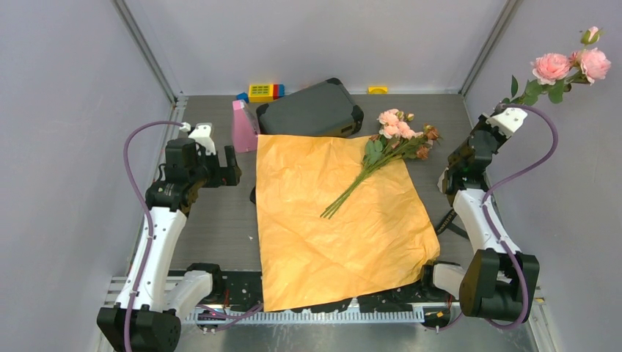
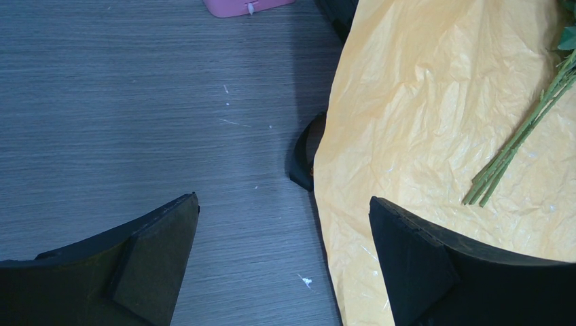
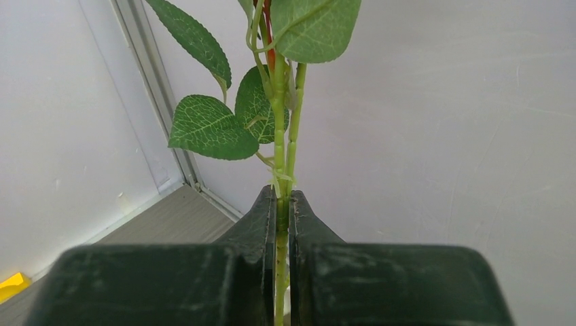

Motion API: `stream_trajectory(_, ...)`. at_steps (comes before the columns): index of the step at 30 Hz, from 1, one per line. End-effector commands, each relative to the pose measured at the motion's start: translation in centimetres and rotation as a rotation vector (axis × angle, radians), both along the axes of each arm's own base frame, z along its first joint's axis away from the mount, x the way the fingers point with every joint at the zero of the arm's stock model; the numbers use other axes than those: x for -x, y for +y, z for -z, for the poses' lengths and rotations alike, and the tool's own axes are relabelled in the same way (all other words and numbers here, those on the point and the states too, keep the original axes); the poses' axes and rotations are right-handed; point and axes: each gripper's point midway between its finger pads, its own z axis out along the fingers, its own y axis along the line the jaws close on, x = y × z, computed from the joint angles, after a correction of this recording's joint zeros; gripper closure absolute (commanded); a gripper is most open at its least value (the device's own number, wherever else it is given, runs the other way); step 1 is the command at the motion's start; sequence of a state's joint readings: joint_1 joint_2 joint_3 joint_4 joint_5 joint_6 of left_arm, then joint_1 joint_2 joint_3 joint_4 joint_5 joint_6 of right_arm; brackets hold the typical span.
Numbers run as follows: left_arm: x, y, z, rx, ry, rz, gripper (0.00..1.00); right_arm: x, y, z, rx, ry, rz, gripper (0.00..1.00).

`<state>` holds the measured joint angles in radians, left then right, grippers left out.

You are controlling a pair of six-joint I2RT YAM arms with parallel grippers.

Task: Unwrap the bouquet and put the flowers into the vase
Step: Insert the fake flower into the vase.

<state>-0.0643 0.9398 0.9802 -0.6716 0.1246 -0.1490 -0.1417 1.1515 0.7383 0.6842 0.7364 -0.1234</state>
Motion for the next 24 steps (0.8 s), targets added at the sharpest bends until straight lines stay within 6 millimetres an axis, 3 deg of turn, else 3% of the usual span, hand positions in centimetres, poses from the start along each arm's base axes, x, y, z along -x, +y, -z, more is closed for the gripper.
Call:
stream_trajectory(1,-0.1,-0.3,-0.5,0.000,-0.024,0.020,0.00,0.9,-0.4,-1.2,-0.047,-0.115,0.032,0.98)
stream_trajectory(11,-0.2,-0.3,-0.4,0.000,-0.023,0.020,0.00,1.2,-0.2,-0.2,-0.078,-0.118,0.020,0.70)
stream_trajectory(18,-0.1,-0.3,-0.4,0.000,-0.023,0.021,0.00,1.5,0.1,-0.6,-0.088,-0.139,0.006,0.63)
stream_trajectory(24,-0.1,-0.3,-0.5,0.000,-0.025,0.020,0.00,1.8,0.3,-0.5,-0.106,-0.149,-0.006,0.45)
